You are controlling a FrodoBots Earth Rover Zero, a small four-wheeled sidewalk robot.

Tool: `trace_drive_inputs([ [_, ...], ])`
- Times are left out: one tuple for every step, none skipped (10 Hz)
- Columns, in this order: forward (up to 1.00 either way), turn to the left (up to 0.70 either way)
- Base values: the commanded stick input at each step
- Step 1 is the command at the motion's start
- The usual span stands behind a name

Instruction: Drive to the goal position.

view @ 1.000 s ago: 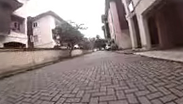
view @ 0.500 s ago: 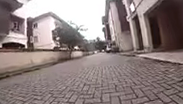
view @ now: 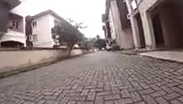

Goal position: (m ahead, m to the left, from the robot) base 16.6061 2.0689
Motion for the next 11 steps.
trace_drive_inputs([
  [0.50,0.00],
  [0.50,0.00],
  [0.50,0.00],
  [0.50,0.00],
  [0.50,0.00],
  [0.50,0.00],
  [0.50,0.00],
  [0.50,0.00],
  [0.50,0.00],
  [0.50,0.00],
  [0.50,0.00],
])
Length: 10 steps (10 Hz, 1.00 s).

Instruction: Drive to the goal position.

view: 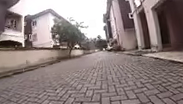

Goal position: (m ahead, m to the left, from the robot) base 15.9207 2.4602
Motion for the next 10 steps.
trace_drive_inputs([
  [0.50,0.00],
  [0.50,0.00],
  [0.50,0.00],
  [0.50,0.00],
  [0.50,0.00],
  [0.50,0.00],
  [0.50,0.00],
  [0.50,0.00],
  [0.50,0.00],
  [0.50,0.00],
])
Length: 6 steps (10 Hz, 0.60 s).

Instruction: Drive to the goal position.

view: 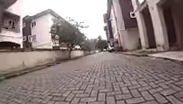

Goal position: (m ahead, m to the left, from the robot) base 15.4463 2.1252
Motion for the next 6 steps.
trace_drive_inputs([
  [0.50,0.00],
  [0.50,0.00],
  [0.50,0.00],
  [0.50,0.00],
  [0.50,0.00],
  [0.50,0.00],
])
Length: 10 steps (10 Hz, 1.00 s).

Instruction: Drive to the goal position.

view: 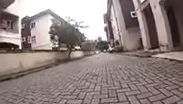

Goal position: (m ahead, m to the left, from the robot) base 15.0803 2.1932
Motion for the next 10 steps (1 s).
trace_drive_inputs([
  [0.50,0.00],
  [0.50,0.00],
  [0.50,0.00],
  [0.50,0.00],
  [0.50,0.00],
  [0.50,0.00],
  [0.50,0.00],
  [0.50,0.00],
  [0.50,0.00],
  [0.50,0.00],
])
